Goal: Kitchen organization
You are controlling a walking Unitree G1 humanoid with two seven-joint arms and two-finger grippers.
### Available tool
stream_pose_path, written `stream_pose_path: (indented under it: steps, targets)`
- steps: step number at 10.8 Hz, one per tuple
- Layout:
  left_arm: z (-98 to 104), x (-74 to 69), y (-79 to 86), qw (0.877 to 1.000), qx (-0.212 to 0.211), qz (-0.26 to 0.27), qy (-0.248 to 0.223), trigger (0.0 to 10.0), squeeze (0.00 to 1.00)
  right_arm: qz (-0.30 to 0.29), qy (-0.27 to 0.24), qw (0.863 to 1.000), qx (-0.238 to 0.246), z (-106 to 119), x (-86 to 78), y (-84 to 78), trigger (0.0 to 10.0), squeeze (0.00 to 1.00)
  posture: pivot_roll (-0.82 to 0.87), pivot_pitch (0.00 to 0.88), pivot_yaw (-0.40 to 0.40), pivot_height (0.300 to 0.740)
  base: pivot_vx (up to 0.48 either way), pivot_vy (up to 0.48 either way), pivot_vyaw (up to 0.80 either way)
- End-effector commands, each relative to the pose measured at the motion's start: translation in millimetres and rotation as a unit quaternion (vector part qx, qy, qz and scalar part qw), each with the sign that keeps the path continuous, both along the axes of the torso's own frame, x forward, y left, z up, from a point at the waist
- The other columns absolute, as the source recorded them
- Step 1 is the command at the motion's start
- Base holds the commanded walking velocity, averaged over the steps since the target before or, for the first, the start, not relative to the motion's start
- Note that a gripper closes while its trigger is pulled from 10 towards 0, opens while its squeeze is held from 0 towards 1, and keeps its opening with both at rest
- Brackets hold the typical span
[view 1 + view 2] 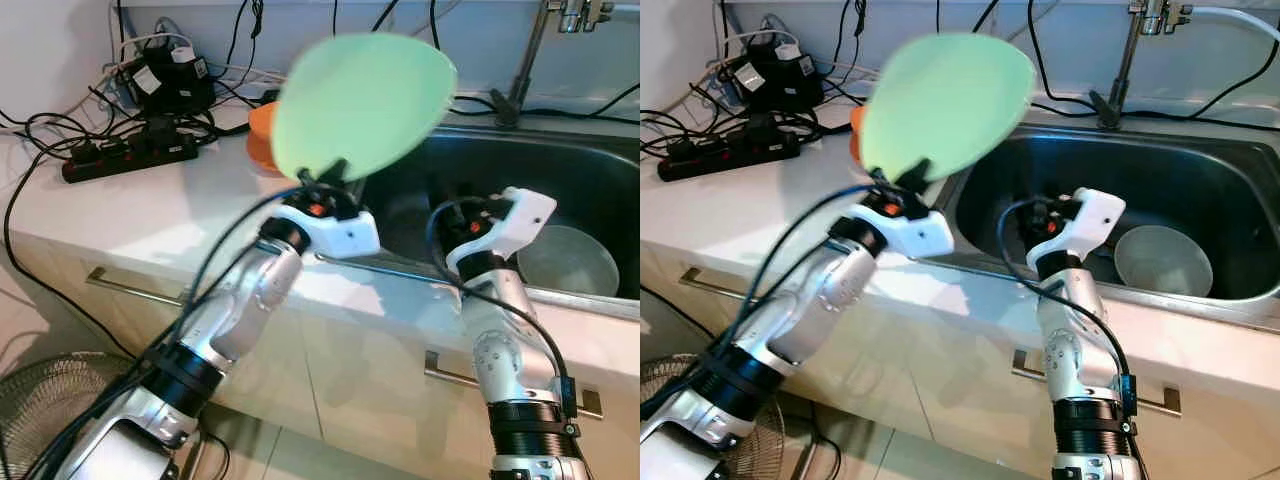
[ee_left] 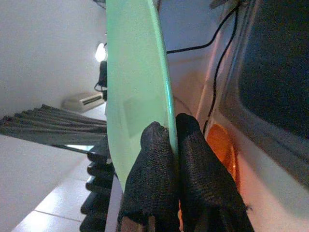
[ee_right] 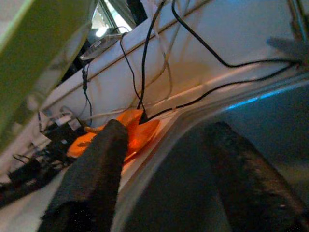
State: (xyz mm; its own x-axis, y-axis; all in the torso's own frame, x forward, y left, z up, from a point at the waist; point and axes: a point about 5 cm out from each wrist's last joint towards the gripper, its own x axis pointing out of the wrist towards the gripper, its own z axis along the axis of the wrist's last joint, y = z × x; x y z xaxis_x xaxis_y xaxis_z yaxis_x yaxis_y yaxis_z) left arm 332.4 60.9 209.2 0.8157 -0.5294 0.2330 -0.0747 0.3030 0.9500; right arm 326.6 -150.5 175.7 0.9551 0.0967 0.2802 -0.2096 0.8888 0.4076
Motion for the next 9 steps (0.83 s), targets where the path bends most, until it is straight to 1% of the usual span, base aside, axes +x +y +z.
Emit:
stream_pose_path:
  steps: [1, 2, 3, 4, 6, 7, 9]
  targets:
    - [10.7, 2.3, 1.8, 1.0, -0.011, 0.002, -0.025, 10.0, 0.0, 0.014, -0.016, 1.0, 0.019, 10.3, 0.1, 2.4, 10.0, 1.0, 0.04, 0.0, 0.132, 0.74, 0.0, 0.0, 0.0]
    - [4.7, 2.7, 0.1, 1.0, -0.003, -0.005, -0.014, 10.0, 0.0, 0.069, -0.037, 0.993, 0.082, 20.3, -4.8, 5.3, 10.0, 0.0, 0.04, 0.0, 0.135, 0.74, 0.0, 0.0, 0.0]
    - [3.5, 2.9, 0.1, 1.0, -0.003, -0.006, -0.014, 10.0, 0.0, 0.087, -0.044, 0.99, 0.106, 23.6, -6.7, 5.9, 10.0, 0.0, 0.04, 0.0, 0.134, 0.74, 0.0, 0.0, 0.0]
    - [2.9, 3.6, 0.4, 1.0, -0.002, -0.005, -0.013, 10.0, 0.0, 0.126, -0.068, 0.98, 0.136, 30.0, -12.7, 8.4, 10.0, 0.0, 0.04, 0.0, 0.133, 0.74, 0.0, 0.0, 0.0]
    - [2.2, 4.2, 0.1, 1.0, 0.0, -0.006, -0.012, 10.0, 0.0, 0.172, -0.089, 0.969, 0.156, 36.1, -21.1, 14.4, 10.0, 0.0, 0.04, 0.0, 0.134, 0.74, 0.0, 0.0, 0.0]
    - [0.4, 4.2, -1.6, 1.0, 0.003, -0.011, -0.007, 10.0, 0.0, 0.188, -0.092, 0.965, 0.16, 38.2, -23.5, 17.2, 10.0, 0.0, 0.04, 0.0, 0.135, 0.74, 0.0, 0.0, 0.0]
    - [0.2, 2.9, -3.3, 1.0, 0.005, -0.017, -0.006, 10.0, 0.0, 0.188, -0.084, 0.965, 0.162, 35.7, -22.8, 17.6, 10.0, 0.0, 0.04, 0.0, 0.133, 0.74, 0.0, 0.0, 0.0]
